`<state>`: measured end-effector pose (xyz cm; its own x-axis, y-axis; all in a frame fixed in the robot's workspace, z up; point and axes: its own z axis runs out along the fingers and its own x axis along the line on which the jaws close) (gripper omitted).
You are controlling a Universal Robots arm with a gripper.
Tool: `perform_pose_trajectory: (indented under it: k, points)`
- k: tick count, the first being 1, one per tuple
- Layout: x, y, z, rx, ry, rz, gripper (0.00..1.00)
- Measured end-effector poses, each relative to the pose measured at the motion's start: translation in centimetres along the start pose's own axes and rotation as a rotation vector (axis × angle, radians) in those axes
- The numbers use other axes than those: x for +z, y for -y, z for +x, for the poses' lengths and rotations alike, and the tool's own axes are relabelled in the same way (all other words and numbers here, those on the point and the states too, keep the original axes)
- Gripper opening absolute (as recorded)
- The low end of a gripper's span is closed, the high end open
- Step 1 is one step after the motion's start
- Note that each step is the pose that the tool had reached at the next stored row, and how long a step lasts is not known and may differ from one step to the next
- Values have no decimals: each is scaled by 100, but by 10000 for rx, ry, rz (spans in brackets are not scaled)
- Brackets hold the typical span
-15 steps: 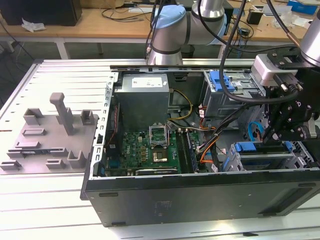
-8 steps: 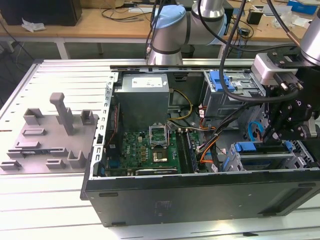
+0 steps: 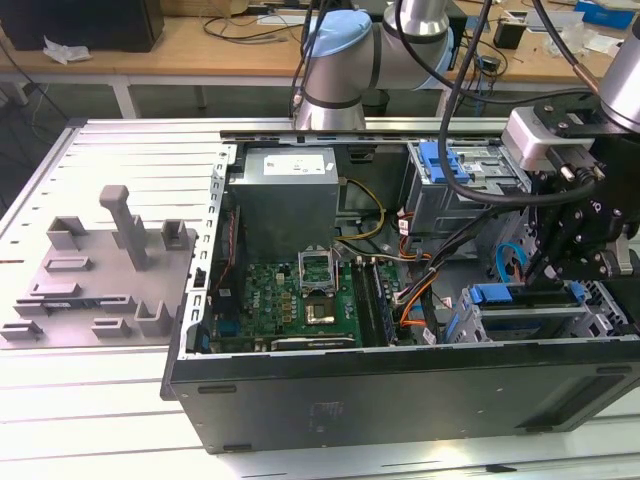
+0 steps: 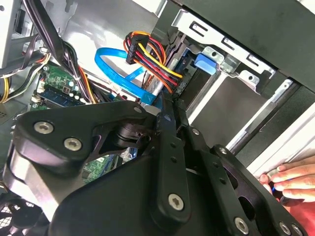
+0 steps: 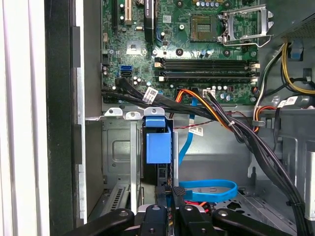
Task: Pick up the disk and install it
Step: 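Insert the second disk wire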
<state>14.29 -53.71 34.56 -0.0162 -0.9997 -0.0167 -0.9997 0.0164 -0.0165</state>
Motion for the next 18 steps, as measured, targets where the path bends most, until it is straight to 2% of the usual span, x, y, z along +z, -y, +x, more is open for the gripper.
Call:
perform_pose_trajectory:
  k: [18]
  points:
    - [65, 0, 1, 0, -2, 2, 16]
